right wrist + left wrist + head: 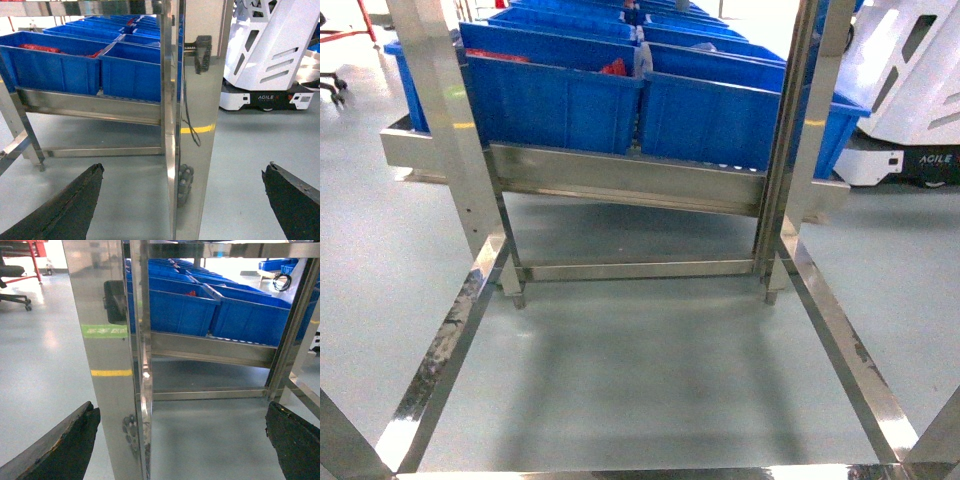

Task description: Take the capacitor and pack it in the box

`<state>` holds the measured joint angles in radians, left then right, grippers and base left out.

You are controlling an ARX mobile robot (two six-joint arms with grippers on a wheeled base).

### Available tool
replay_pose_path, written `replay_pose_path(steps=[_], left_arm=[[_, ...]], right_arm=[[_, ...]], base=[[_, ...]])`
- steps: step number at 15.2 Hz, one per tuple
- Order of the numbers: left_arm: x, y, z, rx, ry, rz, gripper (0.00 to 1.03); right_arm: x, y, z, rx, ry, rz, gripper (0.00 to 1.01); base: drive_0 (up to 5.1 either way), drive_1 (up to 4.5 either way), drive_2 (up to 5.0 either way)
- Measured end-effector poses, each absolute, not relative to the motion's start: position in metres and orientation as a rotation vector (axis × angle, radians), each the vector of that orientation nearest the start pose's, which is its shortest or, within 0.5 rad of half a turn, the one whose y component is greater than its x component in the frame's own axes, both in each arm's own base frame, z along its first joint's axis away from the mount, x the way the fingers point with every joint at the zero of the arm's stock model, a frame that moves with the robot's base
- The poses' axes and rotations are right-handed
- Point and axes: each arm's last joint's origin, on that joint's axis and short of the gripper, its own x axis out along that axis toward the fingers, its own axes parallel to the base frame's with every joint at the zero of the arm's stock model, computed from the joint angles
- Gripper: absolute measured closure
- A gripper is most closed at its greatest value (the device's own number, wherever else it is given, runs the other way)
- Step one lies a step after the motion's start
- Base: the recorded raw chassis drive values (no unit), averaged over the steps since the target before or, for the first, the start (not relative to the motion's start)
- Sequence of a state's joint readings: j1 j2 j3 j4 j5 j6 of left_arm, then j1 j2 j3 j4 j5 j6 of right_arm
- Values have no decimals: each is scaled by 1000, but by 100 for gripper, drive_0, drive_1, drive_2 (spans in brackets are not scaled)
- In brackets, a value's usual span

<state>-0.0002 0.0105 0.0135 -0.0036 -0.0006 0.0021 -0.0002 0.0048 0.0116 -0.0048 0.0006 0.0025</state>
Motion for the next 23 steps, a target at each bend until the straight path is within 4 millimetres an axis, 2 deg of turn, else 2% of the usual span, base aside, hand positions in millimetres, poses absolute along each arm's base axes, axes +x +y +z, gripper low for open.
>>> replay_pose_path(steps=[23], left_arm=[[98,0,167,0,1,2,5]], right_arm=[[97,0,167,2,-2,0,3]], base=[[0,0,0]])
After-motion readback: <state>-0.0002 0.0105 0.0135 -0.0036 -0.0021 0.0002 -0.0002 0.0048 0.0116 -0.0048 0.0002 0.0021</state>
